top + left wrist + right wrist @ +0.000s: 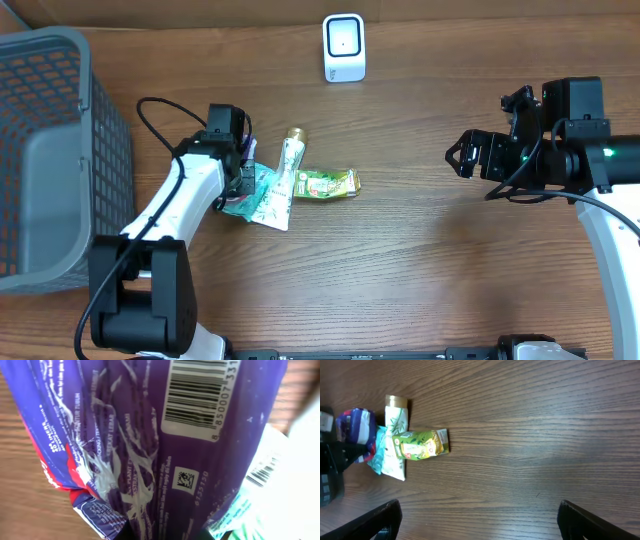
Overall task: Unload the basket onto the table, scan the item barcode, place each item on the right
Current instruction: 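Place the purple Carefree box on the table left of the packet, then move the right gripper to the green tea carton and grasp it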
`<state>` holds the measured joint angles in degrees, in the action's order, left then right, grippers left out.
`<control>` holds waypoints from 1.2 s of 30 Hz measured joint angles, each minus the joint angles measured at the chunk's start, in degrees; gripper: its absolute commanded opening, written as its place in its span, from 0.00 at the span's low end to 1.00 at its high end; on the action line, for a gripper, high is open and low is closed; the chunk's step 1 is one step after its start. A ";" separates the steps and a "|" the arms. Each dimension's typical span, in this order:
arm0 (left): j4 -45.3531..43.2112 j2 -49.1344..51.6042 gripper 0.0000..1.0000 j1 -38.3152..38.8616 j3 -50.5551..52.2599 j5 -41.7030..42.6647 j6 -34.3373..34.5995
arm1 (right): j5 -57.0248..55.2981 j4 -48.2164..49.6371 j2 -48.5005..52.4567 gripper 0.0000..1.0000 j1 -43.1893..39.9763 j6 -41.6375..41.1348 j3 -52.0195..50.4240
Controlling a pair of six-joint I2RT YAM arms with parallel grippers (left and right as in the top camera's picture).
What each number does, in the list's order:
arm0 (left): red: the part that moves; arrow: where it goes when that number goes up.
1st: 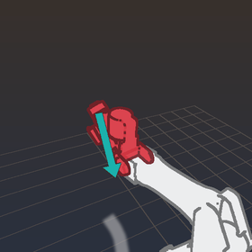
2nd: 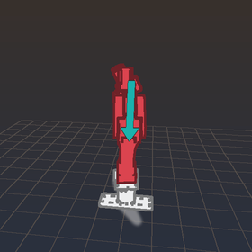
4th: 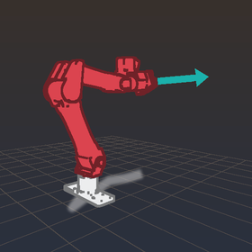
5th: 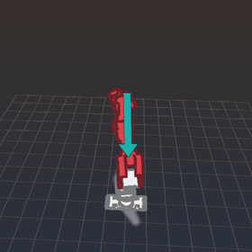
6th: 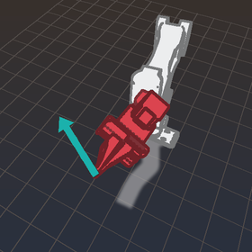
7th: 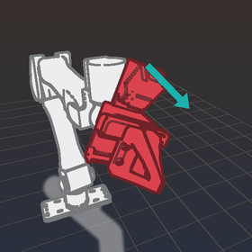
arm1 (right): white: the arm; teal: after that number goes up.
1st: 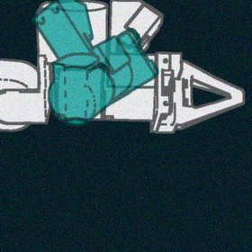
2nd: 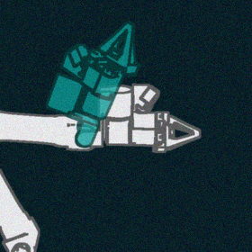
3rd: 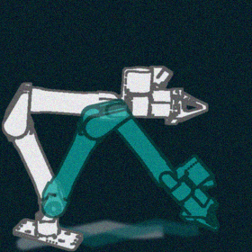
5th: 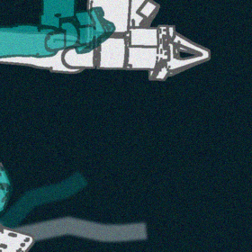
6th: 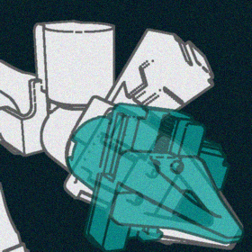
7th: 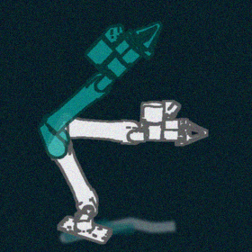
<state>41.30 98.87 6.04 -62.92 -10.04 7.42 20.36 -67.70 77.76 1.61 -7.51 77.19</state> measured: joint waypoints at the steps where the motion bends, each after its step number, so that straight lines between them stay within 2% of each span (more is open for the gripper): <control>1: -0.07 -0.02 0.04 0.46 0.00 1.22 -0.35 | 0.00 0.00 0.00 1.00 0.00 0.02 0.00; 9: -4.92 -0.11 0.04 8.66 0.70 14.58 -0.31 | 0.00 0.00 0.00 1.00 0.00 0.00 0.00; 15: -6.01 -0.11 0.04 11.04 0.96 18.01 3.21 | 0.00 -0.07 0.00 1.00 0.00 0.00 0.00; 17: -3.93 -0.11 0.08 10.16 0.74 18.01 3.61 | 0.00 -0.09 0.00 1.00 0.00 0.00 0.00; 19: -1.86 -0.11 0.16 9.05 0.48 17.99 4.04 | 0.00 -0.26 0.00 1.00 0.00 0.00 0.00; 21: 1.11 -0.11 0.32 7.26 0.26 17.27 4.48 | 0.02 -0.26 0.04 1.00 0.00 0.00 0.00; 22: 1.97 -0.09 0.43 6.45 0.26 16.65 4.63 | 0.02 -0.35 0.20 1.00 0.00 0.00 0.00; 24: 3.61 0.07 0.80 4.59 0.28 14.88 4.55 | 0.24 -0.50 1.14 1.00 0.22 0.00 0.00; 26: 4.28 0.48 0.91 2.60 0.31 13.18 4.66 | 0.48 -0.37 2.54 0.96 0.70 0.00 0.00; 28: 4.37 0.66 0.94 0.87 0.31 12.13 4.81 | 0.90 0.26 4.74 0.83 1.70 -0.28 -0.24; 30: 4.33 0.66 1.00 -0.09 0.31 11.43 4.50 | 1.27 0.76 7.02 0.77 2.75 -1.40 -0.55; 31: 4.20 0.68 0.99 -0.17 0.31 11.23 4.50 | 1.40 0.94 7.93 0.71 3.17 -1.70 -0.66; 32: 3.98 0.68 0.99 -0.15 0.31 11.08 4.55 | 1.53 1.18 9.09 0.57 3.67 -2.23 -0.72; 33: 3.76 0.68 1.00 -0.13 0.31 11.02 4.50 | 1.60 1.42 10.29 0.51 4.20 -2.97 -0.81; 36: 3.06 0.68 1.00 -0.13 0.31 10.78 4.48 | 1.79 2.19 13.31 0.50 5.75 -4.59 -0.90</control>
<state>44.36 99.55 5.91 -62.61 0.73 11.90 22.15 -65.52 91.07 7.35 -12.10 76.29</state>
